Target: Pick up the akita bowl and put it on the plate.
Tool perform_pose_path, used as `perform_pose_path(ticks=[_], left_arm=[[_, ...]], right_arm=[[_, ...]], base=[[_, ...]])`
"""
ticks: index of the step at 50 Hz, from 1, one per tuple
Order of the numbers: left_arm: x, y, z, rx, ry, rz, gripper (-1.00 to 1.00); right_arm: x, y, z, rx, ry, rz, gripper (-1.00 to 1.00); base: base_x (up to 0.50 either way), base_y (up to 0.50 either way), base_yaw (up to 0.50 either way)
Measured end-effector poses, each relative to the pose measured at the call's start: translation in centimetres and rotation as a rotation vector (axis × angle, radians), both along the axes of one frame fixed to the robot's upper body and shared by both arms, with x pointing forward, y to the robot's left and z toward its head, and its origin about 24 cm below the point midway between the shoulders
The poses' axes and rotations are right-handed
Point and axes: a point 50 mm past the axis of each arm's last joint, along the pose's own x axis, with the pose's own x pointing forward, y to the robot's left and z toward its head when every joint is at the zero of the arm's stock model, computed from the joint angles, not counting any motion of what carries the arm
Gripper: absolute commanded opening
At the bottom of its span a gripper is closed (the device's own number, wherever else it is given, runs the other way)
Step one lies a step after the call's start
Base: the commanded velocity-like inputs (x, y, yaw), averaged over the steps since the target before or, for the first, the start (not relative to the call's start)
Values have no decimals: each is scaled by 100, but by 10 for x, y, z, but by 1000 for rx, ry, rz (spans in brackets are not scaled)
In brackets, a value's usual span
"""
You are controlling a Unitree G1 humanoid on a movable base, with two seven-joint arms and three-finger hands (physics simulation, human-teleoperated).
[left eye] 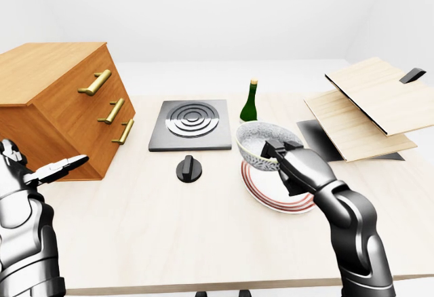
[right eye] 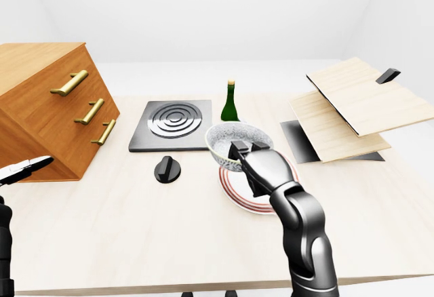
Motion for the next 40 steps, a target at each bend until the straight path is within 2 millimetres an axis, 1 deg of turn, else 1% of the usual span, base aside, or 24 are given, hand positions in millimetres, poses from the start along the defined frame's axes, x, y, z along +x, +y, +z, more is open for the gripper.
perform_pose_path(ticks=[21, 40], left_arm=[[2, 0, -2, -6, 8, 1, 100], [2, 1, -4, -13, 17, 1, 100]], right_arm=[[-2, -22, 3, -8, -7, -64, -100], [-2, -33, 1, -39, 7, -111, -100]], base=[[0, 0, 0], [0, 0, 0]])
